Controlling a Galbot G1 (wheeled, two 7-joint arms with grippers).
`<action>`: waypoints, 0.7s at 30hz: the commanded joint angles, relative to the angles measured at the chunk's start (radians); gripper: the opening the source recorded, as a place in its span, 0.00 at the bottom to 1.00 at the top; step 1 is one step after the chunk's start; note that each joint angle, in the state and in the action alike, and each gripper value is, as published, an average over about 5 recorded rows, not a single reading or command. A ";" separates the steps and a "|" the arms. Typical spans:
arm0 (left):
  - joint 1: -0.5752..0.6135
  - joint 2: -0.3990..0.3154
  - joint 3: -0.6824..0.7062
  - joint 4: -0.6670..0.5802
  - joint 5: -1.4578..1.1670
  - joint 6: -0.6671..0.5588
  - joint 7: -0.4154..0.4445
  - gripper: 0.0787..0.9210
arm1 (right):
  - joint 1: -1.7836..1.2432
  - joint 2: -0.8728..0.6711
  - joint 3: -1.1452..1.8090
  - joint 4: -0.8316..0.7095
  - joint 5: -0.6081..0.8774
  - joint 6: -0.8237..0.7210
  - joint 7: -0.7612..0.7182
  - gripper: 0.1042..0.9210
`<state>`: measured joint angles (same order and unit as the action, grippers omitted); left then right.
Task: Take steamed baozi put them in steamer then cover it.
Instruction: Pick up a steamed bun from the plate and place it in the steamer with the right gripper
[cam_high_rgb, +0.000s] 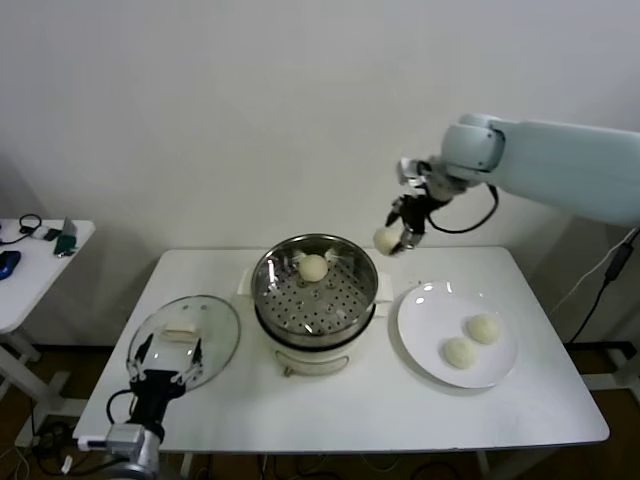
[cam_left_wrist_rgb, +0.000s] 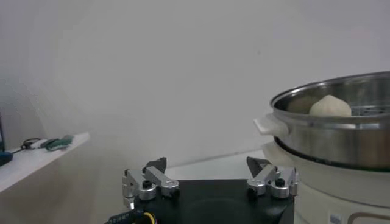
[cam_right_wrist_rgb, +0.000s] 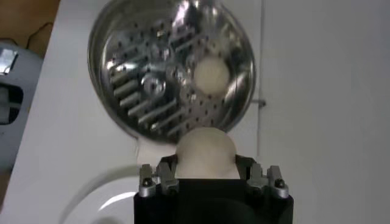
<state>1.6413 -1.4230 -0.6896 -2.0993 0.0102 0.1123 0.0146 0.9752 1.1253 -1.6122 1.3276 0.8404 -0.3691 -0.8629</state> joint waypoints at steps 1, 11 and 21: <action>0.003 0.002 -0.002 -0.008 -0.004 0.000 0.000 0.88 | -0.003 0.225 0.035 -0.001 0.073 -0.044 0.061 0.67; 0.010 0.006 -0.013 -0.013 -0.016 -0.003 -0.003 0.88 | -0.175 0.368 -0.008 -0.087 -0.029 -0.068 0.118 0.67; 0.006 0.001 -0.009 -0.005 -0.013 -0.005 -0.004 0.88 | -0.277 0.380 -0.030 -0.154 -0.148 -0.075 0.148 0.67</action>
<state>1.6478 -1.4207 -0.6990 -2.1066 -0.0033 0.1078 0.0107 0.7678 1.4530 -1.6327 1.2087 0.7557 -0.4357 -0.7362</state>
